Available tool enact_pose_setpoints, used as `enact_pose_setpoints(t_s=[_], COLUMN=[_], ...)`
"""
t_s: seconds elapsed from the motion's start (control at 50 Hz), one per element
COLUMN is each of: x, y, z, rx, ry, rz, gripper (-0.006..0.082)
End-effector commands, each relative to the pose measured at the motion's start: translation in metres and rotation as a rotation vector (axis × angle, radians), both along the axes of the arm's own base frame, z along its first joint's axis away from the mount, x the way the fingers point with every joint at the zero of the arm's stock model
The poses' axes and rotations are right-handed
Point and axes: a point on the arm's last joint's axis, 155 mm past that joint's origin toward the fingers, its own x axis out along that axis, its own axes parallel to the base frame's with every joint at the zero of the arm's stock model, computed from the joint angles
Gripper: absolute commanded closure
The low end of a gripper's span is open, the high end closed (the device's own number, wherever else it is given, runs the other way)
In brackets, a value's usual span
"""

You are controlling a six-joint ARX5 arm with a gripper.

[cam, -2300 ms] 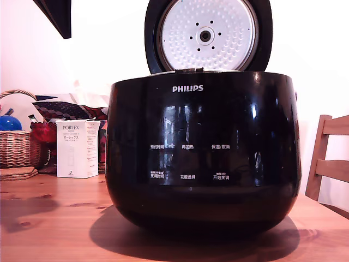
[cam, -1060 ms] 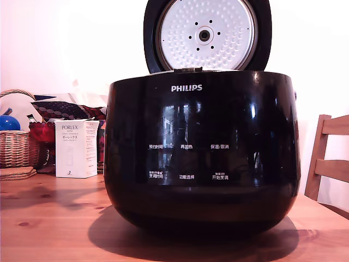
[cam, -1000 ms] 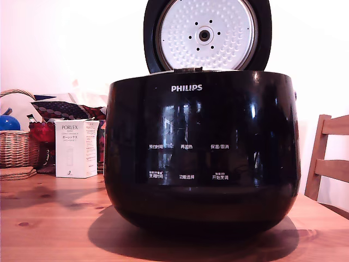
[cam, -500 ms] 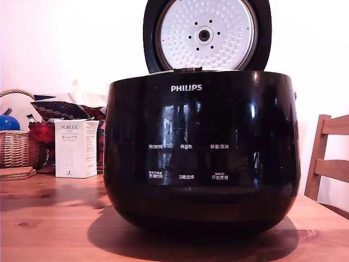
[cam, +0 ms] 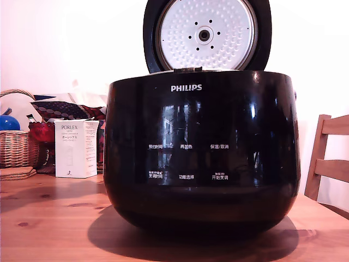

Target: Close the rice cooker by pressing the lid down with medium force

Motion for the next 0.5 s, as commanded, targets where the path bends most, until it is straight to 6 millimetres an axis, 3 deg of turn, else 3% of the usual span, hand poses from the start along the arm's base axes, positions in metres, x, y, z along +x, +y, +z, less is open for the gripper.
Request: enact_pose_setpoints(t_s=[0.0, 0.32, 0.48], x=[-0.004, -0.043, -0.067], y=[-0.013, -0.019, -0.016], z=[-0.010, -0.028, -0.052], rx=[0.008, 0.046, 0.109], ry=[0.028, 0.186, 0.317], rz=[-0.035, -0.123, -0.140], gripper=[0.0789, 0.0789, 0.0789])
